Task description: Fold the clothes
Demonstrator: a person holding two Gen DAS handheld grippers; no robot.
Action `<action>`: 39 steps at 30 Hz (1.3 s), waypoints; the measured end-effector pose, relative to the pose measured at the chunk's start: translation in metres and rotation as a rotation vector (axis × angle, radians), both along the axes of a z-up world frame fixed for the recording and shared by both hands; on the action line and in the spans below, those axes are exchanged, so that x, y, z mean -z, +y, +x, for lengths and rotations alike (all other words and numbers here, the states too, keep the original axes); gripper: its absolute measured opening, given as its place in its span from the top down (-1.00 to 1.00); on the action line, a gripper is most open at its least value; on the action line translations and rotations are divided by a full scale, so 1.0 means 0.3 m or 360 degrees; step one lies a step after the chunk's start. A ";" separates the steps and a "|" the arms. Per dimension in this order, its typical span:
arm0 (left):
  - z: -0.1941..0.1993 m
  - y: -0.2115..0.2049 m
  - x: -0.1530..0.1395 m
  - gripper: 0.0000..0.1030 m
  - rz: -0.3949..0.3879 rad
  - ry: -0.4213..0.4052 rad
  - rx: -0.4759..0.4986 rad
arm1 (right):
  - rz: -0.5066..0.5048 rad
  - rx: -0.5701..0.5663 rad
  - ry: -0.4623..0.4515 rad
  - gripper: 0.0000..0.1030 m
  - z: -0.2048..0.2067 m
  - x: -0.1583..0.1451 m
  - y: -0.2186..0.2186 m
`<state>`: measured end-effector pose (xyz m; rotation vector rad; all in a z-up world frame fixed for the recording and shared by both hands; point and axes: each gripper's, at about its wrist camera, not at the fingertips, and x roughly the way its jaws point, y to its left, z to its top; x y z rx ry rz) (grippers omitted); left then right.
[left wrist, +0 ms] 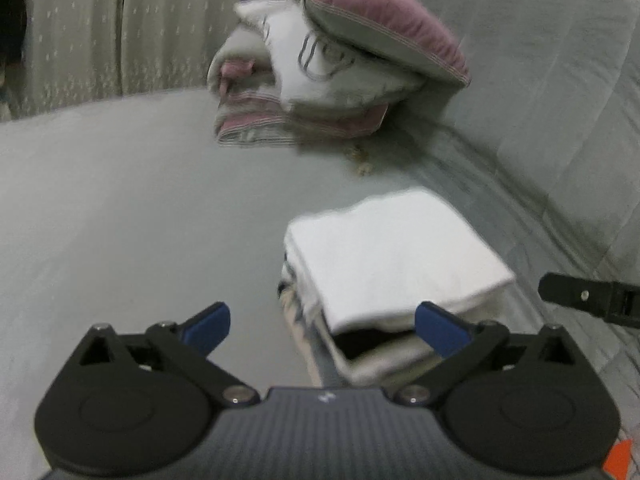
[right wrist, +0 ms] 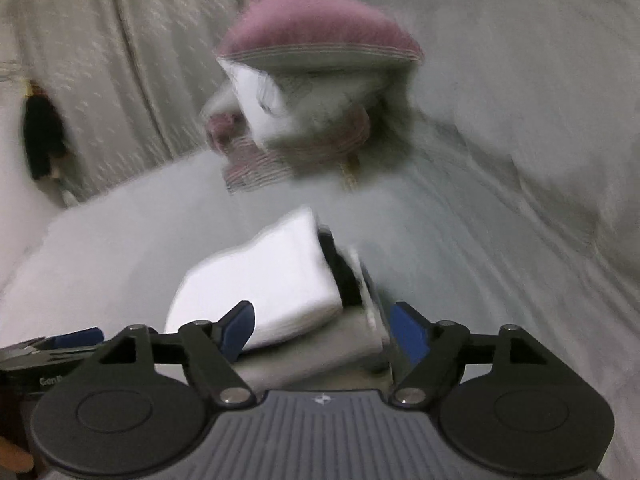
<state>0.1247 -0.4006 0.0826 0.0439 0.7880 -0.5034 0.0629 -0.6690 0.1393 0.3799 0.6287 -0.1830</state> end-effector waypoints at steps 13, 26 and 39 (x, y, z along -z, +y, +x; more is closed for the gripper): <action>-0.108 0.006 -0.045 -1.00 0.0115 0.0097 -0.0032 | 0.0270 0.0175 0.0293 -0.58 -0.092 -0.023 -0.009; -0.156 0.022 -0.050 -1.00 0.0147 0.0165 -0.0044 | 0.0120 0.0102 0.0319 -0.65 -0.130 -0.092 0.083; -0.178 0.001 -0.039 -1.00 0.0164 0.0240 -0.0027 | 0.0035 0.0054 0.0319 -0.73 -0.150 -0.117 0.104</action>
